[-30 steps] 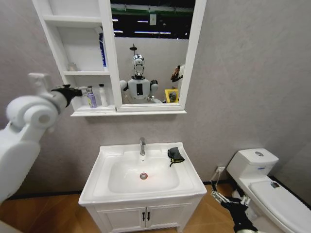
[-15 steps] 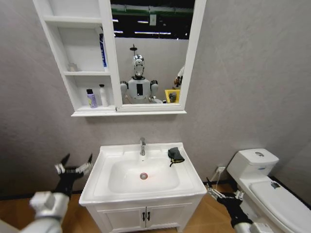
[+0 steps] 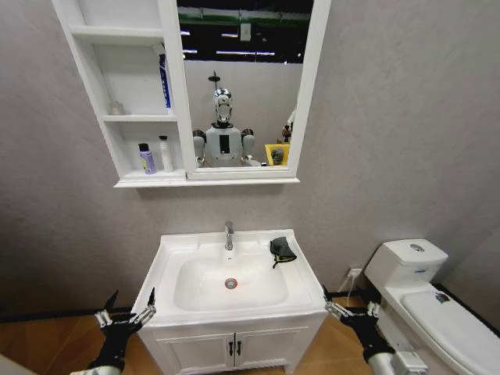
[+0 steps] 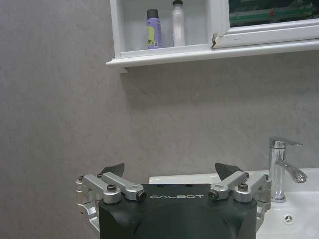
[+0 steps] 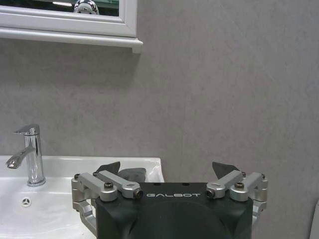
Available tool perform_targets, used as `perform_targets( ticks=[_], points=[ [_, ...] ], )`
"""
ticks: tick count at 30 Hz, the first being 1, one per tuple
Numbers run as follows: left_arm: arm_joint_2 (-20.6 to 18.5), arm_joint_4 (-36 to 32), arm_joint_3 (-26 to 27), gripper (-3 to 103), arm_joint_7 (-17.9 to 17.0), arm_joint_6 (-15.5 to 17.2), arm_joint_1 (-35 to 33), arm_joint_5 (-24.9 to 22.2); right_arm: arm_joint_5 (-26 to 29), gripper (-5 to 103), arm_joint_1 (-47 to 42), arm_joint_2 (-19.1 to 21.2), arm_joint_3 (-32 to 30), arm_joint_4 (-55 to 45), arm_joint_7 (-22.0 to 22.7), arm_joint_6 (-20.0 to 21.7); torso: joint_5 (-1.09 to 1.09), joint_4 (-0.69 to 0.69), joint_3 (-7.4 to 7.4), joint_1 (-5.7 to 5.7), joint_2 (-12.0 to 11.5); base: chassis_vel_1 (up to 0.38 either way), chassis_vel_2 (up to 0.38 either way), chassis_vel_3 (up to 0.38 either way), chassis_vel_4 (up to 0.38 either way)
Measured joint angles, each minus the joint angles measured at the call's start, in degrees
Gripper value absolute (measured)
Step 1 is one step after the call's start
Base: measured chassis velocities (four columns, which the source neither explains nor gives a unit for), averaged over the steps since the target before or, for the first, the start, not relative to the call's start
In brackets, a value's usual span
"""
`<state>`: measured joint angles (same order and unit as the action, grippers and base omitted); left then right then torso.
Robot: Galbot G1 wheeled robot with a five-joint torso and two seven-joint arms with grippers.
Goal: Move facial cleanser and shampoo from washbasin to cabinet, then wipe washbasin with towel.
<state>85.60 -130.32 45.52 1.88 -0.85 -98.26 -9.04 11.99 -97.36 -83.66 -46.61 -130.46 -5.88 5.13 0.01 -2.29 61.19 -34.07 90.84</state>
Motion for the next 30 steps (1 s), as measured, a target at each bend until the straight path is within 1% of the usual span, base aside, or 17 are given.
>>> perform_targets(
  ticks=[6, 11, 13, 19, 28, 29, 30],
  points=[
    [-0.16, 0.06, -0.09, 100, -0.17, 0.28, 0.26, -0.26, -1.26, 100, -0.5, 0.34, -0.66, -0.3, -0.99, 0.9, -0.01, 0.0, 0.0, 0.0, 0.0, 0.0, 0.0, 0.0, 0.0],
    [-0.25, 0.08, -0.12, 100, -0.25, 0.43, 0.4, -0.44, -2.45, 100, -1.26, -0.09, -0.99, -0.38, -3.23, 0.45, -0.01, -0.01, 0.0, 0.0, 0.0, 0.0, 0.0, 0.0, 0.0],
    [-0.27, 0.09, -0.14, 100, -0.27, 0.47, 0.43, -0.48, -2.62, 100, -1.39, -0.16, -0.91, -0.5, -3.43, 0.36, -0.01, -0.01, 0.0, 0.01, 0.0, 0.0, 0.0, 0.0, 0.0],
    [-0.32, 0.1, -0.16, 100, -0.32, 0.55, 0.49, -0.55, -3.02, 100, -1.35, -0.37, -0.59, -0.55, -3.5, 0.39, -0.01, 0.0, 0.0, 0.02, 0.01, -0.041, 0.038, 0.057, -0.056],
    [-0.37, 0.1, -0.2, 100, -0.35, 0.62, 0.57, -0.6, -3.22, 100, -1.04, -0.59, 0.47, 0.58, -2.54, -0.14, -0.01, 0.0, 0.02, -0.07, -0.03, -0.149, 0.138, 0.146, -0.16],
    [-0.37, 0.11, -0.21, 100, -0.36, 0.64, 0.57, -0.61, -3.32, 100, -1.03, -0.6, 0.57, 0.73, -2.44, -0.15, -0.01, 0.02, 0.04, -0.1, -0.04, -0.094, 0.134, 0.093, -0.093],
    [-0.38, 0.11, -0.21, 100, -0.37, 0.65, 0.58, -0.62, -3.39, 100, -1.09, -0.63, 0.63, 0.83, -2.41, -0.21, -0.01, 0.01, 0.02, -0.08, -0.03, -0.074, 0.084, 0.021, 0.003]
  ],
)
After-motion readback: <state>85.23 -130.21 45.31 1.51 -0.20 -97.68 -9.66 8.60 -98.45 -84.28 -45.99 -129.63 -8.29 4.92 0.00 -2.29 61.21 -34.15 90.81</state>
